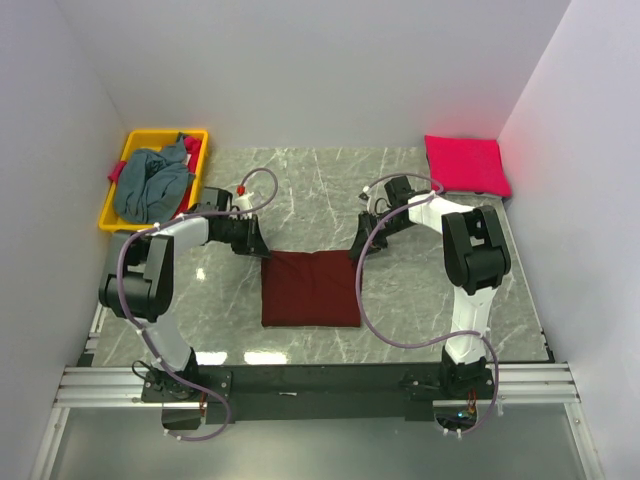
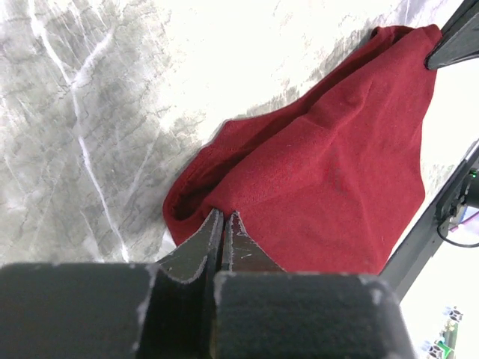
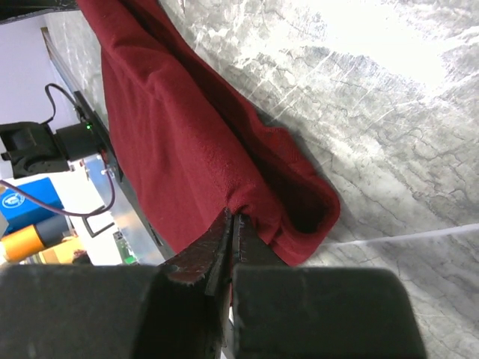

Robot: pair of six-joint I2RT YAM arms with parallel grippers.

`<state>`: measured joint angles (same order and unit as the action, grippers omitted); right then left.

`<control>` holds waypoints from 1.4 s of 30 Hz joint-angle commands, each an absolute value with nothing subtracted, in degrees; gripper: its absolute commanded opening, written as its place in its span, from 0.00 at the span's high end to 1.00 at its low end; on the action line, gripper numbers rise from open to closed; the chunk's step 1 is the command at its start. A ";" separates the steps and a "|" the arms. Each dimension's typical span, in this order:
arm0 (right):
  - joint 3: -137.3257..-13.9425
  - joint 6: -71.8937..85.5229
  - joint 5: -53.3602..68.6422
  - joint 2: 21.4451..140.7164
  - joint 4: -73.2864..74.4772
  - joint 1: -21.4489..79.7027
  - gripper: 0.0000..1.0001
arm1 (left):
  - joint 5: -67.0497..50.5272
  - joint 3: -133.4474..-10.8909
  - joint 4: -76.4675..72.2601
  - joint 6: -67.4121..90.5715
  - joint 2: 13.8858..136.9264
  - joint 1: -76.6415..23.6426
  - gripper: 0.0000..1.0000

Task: Fold and stack the t-shirts
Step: Fold the tshirt

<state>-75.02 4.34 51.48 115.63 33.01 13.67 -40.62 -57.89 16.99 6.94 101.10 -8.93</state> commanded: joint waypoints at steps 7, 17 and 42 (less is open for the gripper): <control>-75.24 3.25 47.38 109.52 30.33 11.25 1.00 | -38.50 -59.06 16.26 5.45 97.91 -6.42 0.99; -76.99 5.89 43.07 114.96 24.00 10.37 1.00 | -36.13 -63.19 13.98 6.50 105.64 -5.54 0.99; -72.25 5.36 48.78 112.14 29.53 12.13 0.59 | -40.52 -54.93 14.32 10.02 97.46 -8.96 0.51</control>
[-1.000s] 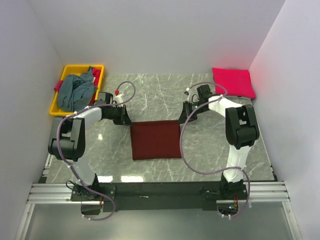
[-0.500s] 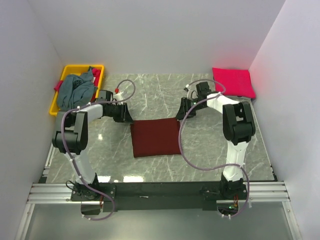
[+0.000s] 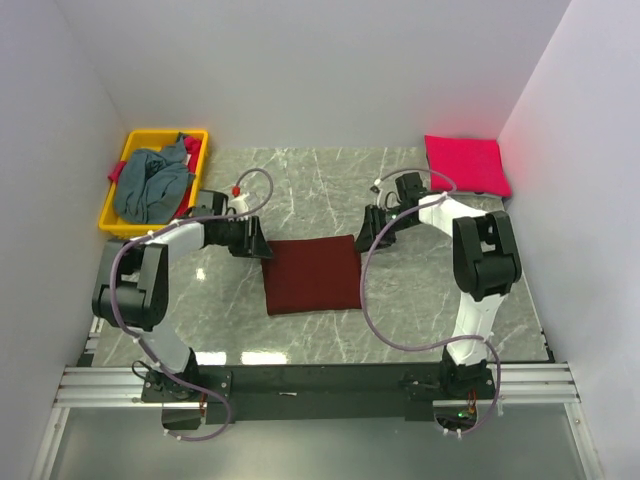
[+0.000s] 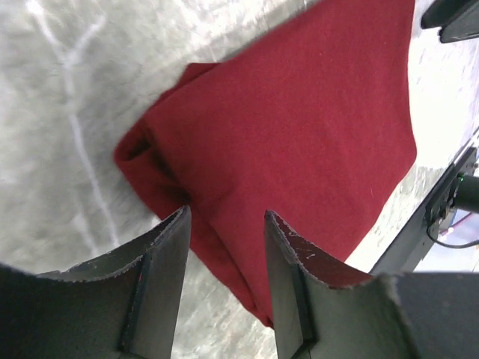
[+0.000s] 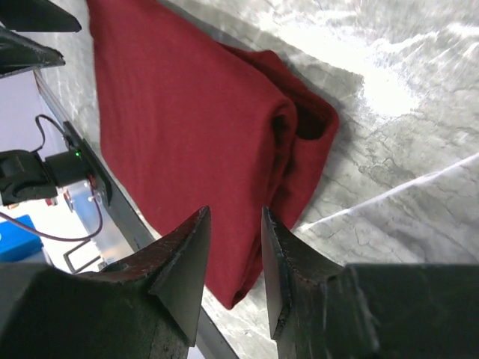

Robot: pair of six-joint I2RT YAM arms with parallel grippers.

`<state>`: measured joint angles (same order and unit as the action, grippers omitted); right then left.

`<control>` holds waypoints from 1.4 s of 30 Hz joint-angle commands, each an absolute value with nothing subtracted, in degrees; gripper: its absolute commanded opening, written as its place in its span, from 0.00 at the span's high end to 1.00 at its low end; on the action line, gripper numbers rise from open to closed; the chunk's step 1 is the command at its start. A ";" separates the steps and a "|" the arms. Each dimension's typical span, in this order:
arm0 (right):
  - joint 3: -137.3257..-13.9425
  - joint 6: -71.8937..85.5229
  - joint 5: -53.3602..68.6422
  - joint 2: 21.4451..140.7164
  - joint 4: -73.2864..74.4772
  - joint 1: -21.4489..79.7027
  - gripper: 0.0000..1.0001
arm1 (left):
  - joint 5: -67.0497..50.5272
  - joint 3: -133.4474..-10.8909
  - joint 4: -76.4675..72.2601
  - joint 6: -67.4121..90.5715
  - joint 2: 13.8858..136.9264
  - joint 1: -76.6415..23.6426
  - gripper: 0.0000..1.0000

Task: Fold and stack the t-shirts
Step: Fold the tshirt

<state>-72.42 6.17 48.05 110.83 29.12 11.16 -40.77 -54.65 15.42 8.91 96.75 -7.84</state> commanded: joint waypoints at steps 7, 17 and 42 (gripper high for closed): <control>-73.30 5.19 48.60 115.22 29.88 13.88 0.62 | -40.60 -57.13 15.12 10.02 101.25 -9.49 0.56; -73.74 5.71 47.11 114.26 30.06 13.01 1.00 | -39.82 -58.10 17.22 8.27 100.38 -7.74 0.99; -72.09 2.47 51.76 112.24 35.16 11.78 0.45 | -45.26 -55.55 21.71 5.54 98.17 -4.66 0.55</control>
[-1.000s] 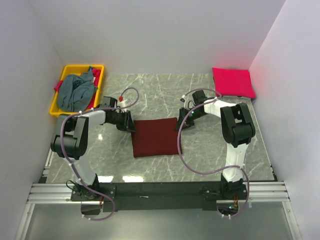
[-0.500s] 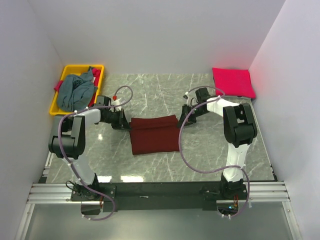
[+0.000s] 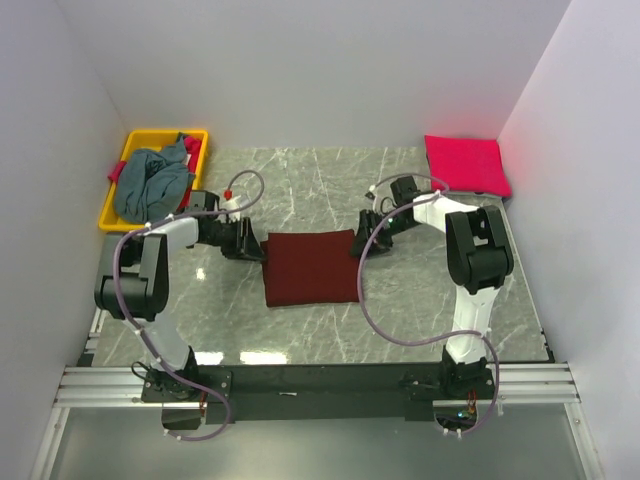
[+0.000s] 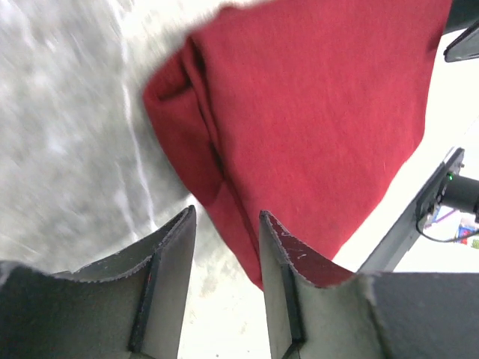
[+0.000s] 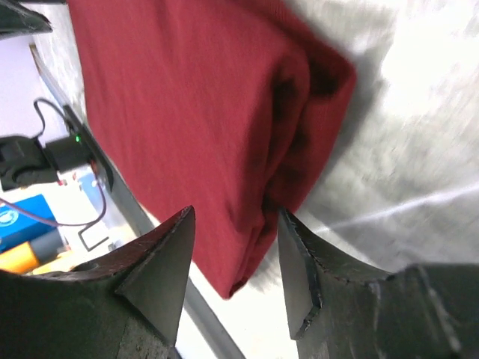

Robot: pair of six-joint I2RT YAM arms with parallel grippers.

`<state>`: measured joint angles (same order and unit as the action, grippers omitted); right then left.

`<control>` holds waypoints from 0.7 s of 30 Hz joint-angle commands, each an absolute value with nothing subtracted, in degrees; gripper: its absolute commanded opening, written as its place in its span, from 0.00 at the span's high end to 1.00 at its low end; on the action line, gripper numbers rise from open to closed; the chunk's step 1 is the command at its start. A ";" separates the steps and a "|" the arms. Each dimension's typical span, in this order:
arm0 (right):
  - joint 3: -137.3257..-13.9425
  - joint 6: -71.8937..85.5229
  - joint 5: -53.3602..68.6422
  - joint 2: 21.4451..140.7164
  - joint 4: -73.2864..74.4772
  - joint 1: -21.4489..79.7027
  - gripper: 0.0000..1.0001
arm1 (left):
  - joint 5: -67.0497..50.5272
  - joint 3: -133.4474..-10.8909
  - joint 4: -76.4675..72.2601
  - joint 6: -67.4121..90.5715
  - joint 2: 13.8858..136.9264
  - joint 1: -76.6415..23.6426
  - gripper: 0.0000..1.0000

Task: Fold and stack the t-shirts
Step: Fold the tshirt

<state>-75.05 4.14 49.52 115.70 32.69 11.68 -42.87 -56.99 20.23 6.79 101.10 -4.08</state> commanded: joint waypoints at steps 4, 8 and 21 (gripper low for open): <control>-69.61 0.97 51.50 112.50 35.42 13.70 0.48 | -45.96 -53.97 20.66 6.41 98.26 -6.32 0.55; -70.22 0.70 51.50 114.51 35.51 14.15 0.57 | -46.49 -54.75 20.30 7.29 99.66 -8.26 0.62; -79.88 2.90 48.42 119.44 34.80 13.01 0.99 | -43.41 -61.87 20.82 4.84 105.82 -4.31 0.99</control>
<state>-75.22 2.39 49.28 119.28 35.24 13.82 -44.40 -58.06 21.37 6.72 105.34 -5.43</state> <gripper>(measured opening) 0.015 0.013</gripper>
